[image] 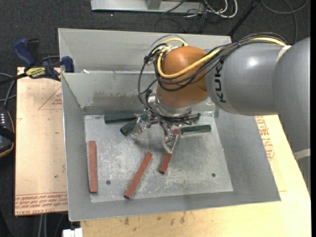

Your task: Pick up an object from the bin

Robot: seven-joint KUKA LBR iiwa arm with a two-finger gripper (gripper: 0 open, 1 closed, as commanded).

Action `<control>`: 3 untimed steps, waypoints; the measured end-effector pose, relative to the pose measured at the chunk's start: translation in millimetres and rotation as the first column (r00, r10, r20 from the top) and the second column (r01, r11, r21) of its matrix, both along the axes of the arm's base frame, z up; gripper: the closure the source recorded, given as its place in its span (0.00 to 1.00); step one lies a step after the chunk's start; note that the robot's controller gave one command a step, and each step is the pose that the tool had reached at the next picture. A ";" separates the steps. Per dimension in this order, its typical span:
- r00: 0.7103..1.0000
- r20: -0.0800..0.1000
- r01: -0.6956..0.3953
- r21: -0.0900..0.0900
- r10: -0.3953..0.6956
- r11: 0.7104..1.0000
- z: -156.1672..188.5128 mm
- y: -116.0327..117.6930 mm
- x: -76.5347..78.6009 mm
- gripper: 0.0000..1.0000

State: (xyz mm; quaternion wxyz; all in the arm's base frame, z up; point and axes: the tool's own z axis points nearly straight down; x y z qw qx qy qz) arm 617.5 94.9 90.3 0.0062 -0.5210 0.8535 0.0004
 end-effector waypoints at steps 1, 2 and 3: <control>0.945 0.018 -0.326 -0.004 0.326 0.945 -11.8 14.7 -80.8 1.00; 0.945 0.018 -0.326 -0.004 0.326 0.945 -11.8 14.7 -80.8 1.00; 0.952 -0.012 -0.306 -0.004 0.306 0.952 32.6 19.8 -79.7 1.00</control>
Offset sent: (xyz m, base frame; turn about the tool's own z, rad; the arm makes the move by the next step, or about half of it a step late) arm 0.0000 0.0000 0.0000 0.0000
